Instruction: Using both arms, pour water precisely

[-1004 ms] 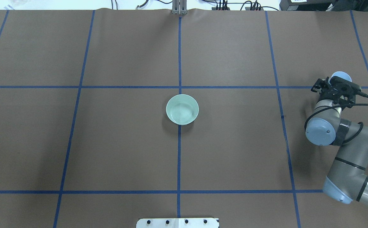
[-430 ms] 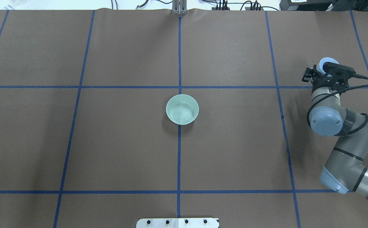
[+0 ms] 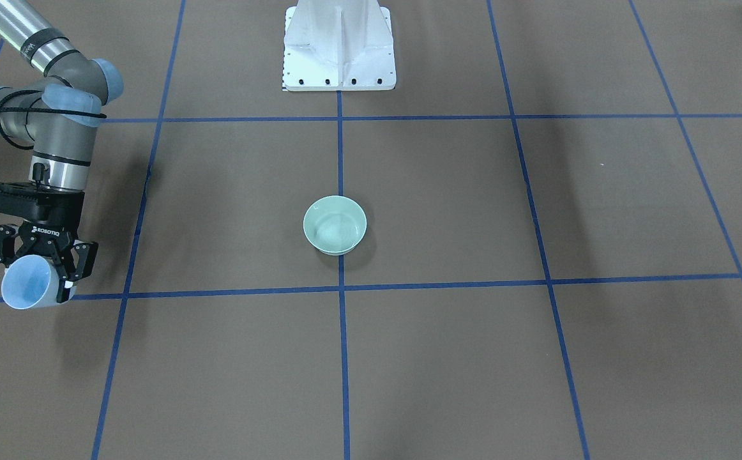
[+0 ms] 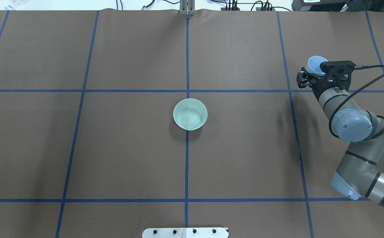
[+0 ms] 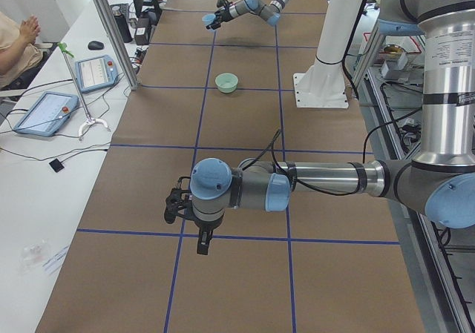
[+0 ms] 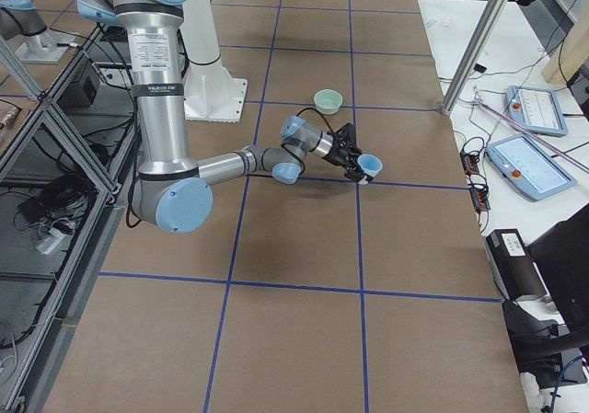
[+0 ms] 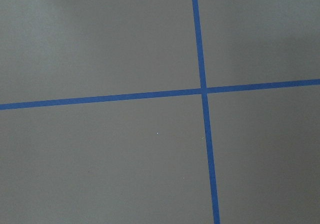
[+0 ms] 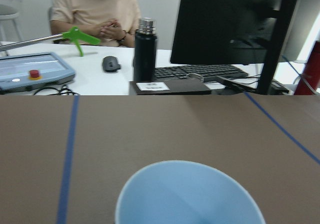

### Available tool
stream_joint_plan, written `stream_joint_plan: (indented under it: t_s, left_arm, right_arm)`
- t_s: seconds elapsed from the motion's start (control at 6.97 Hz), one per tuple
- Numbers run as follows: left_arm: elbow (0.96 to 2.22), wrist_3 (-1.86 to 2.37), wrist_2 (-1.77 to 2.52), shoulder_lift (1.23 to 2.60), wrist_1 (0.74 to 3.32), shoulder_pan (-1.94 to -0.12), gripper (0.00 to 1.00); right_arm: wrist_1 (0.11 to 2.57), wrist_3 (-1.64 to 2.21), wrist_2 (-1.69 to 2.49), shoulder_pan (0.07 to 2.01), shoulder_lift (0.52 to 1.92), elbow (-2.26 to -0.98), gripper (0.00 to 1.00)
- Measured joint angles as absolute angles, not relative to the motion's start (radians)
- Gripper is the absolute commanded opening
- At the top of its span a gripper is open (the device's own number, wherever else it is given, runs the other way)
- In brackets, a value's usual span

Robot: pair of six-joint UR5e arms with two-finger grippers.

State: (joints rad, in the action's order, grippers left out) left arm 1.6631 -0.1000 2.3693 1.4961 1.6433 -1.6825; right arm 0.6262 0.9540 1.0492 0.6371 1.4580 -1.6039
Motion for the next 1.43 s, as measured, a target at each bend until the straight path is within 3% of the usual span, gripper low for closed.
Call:
stream_joint_plan:
  t_s: [0.57, 1.43]
  left_arm:
    - [1.664, -0.099, 2.372, 1.499, 1.645, -1.68, 1.0]
    - [1.661, -0.099, 2.375, 1.5, 1.64, -1.68, 1.0]
  right_arm:
    - [0.397, 0.642, 1.403, 0.639, 1.393, -1.603, 0.0]
    - [0.411, 0.193, 1.818, 0.623, 1.225, -1.551, 0.0]
